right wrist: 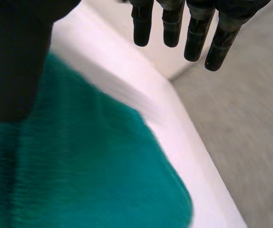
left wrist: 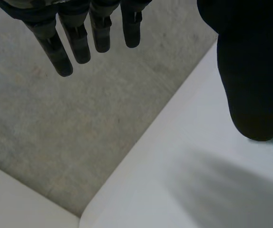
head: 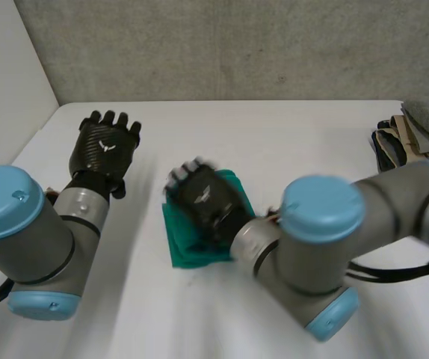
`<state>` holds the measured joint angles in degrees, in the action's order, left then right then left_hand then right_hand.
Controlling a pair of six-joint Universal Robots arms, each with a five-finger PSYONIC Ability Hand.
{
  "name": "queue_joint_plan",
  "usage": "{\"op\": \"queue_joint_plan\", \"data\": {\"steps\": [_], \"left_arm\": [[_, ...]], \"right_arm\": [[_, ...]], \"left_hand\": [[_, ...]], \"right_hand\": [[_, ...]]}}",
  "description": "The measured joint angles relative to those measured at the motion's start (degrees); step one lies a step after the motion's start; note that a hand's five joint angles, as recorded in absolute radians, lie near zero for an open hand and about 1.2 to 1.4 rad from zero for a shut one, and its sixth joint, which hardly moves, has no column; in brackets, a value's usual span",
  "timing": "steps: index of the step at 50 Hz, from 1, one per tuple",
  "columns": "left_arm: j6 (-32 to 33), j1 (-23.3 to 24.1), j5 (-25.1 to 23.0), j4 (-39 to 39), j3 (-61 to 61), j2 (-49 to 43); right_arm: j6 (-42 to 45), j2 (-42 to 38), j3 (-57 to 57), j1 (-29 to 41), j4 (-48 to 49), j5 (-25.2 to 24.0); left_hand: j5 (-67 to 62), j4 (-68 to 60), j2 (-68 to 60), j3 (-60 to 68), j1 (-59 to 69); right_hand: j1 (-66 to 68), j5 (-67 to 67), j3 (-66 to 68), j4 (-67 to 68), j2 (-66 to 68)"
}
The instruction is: Fold the laundry.
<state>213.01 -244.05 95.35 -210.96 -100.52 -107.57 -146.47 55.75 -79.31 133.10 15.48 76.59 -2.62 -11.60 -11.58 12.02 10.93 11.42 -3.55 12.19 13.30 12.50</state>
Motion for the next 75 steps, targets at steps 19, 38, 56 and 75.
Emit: {"op": "queue_joint_plan", "data": {"steps": [19,38,56,75], "left_arm": [[-16.47,14.23,1.55,14.54,17.13,-11.11],[-12.89,11.35,7.20,25.51,19.31,-19.73],[-13.17,7.35,-13.19,25.86,21.96,-2.43],[-17.16,4.98,-31.91,38.66,25.52,1.84]], "right_arm": [[-31.90,-0.26,9.59,-13.02,-18.51,1.07],[-20.36,-13.69,20.78,-10.37,-26.95,0.28],[-17.10,6.62,1.42,-9.50,-11.84,4.27],[-12.04,-5.23,-8.78,-3.50,9.06,6.67]], "left_hand": [[0.00,0.00,0.00,0.00,0.03],[0.00,0.00,0.00,0.00,0.00],[0.01,0.00,0.00,0.00,0.03],[0.01,0.00,0.00,0.00,0.03]], "right_hand": [[0.00,0.00,0.00,0.00,0.00],[0.00,0.00,0.00,0.00,0.00],[0.00,0.23,0.00,0.00,0.00],[0.00,0.23,0.00,0.00,0.00]]}}
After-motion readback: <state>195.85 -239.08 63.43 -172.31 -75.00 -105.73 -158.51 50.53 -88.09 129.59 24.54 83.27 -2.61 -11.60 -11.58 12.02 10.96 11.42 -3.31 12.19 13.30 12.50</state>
